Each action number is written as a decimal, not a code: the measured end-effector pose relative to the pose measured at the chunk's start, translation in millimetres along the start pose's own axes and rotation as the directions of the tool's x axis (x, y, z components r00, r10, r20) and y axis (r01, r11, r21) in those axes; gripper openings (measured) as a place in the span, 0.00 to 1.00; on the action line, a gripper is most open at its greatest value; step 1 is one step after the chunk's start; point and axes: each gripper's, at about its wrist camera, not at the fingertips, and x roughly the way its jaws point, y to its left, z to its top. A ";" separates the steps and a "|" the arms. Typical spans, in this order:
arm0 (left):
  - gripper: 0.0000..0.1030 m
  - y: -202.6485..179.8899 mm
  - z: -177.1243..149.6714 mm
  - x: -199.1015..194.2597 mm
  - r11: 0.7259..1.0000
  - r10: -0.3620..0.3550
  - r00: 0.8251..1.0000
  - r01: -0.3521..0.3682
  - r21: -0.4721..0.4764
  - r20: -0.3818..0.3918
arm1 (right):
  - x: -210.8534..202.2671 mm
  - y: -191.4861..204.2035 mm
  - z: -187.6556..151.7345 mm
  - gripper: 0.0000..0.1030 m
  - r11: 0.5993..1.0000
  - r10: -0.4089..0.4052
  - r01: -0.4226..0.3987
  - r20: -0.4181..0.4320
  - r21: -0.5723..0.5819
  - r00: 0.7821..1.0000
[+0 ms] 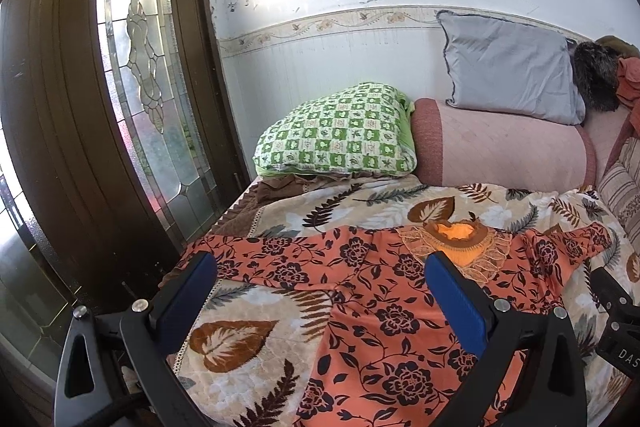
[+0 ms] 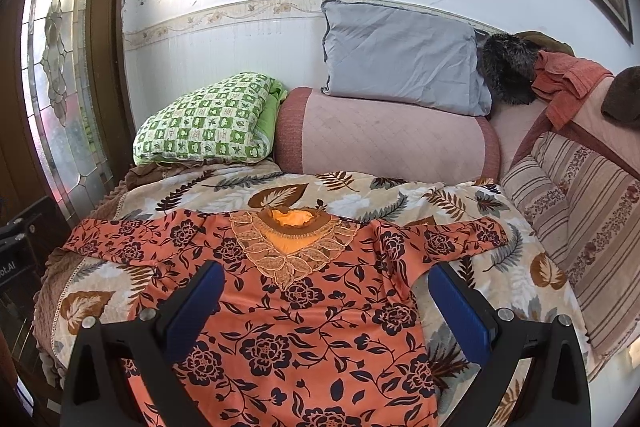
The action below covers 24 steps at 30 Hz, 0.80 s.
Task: Fold small clothes
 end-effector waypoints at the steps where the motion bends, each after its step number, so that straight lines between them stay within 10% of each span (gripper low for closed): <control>1: 1.00 2.8 0.1 -0.4 1.000 0.005 1.000 -0.005 -0.004 0.001 | -0.2 1.1 0.4 1.00 1.000 0.002 -0.002 0.001 -0.002 1.000; 24: 1.00 27.5 1.5 3.5 0.998 0.043 0.999 -0.043 -0.037 -0.004 | 2.1 22.5 3.3 1.00 0.998 0.037 -0.037 0.002 -0.042 0.999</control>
